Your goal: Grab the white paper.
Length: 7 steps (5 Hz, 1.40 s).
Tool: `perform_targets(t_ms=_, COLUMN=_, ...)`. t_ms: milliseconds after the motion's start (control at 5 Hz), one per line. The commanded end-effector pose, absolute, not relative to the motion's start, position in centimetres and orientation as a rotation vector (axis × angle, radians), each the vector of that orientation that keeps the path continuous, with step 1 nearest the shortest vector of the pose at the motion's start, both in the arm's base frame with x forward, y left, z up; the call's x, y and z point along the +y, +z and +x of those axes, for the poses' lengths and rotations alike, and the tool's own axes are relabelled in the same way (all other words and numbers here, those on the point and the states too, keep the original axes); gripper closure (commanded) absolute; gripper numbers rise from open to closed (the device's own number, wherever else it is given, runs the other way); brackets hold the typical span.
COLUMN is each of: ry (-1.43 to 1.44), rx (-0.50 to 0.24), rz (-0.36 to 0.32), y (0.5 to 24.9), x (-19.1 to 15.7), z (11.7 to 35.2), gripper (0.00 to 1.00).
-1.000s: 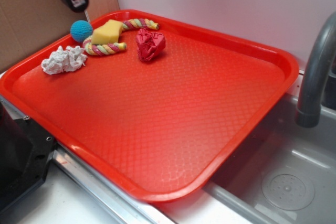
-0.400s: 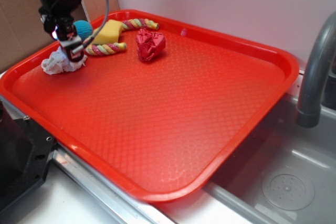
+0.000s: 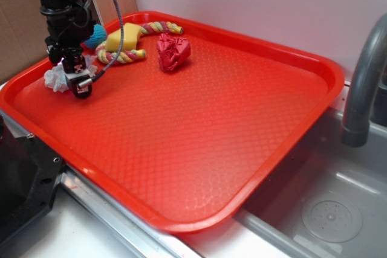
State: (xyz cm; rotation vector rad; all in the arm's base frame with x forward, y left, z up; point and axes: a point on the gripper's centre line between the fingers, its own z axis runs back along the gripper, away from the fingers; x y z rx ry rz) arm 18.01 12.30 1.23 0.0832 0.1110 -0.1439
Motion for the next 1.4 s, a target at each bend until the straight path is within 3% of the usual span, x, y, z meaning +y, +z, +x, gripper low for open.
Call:
perform_targets(t_ms=0, ry=-0.097, rx=0.12, rz=0.101, y=0.7, x=11.7, z=17.2, gripper=1.0)
perform_targets(t_ms=400, ry=-0.101, rx=0.105, rz=0.111, y=1.2, x=11.6, z=17.0, gripper=1.0)
perform_targets(t_ms=600, ry=-0.102, rx=0.042, rz=0.092, y=3.5, x=10.6, z=17.4, gripper=1.0)
perform_targets(t_ms=800, ry=-0.174, rx=-0.094, rz=0.054, y=8.5, x=6.3, z=18.6, gripper=1.0)
perform_targets(t_ms=1200, ry=-0.128, rx=-0.2, rz=0.015, y=18.8, x=-1.6, z=19.6, gripper=1.0)
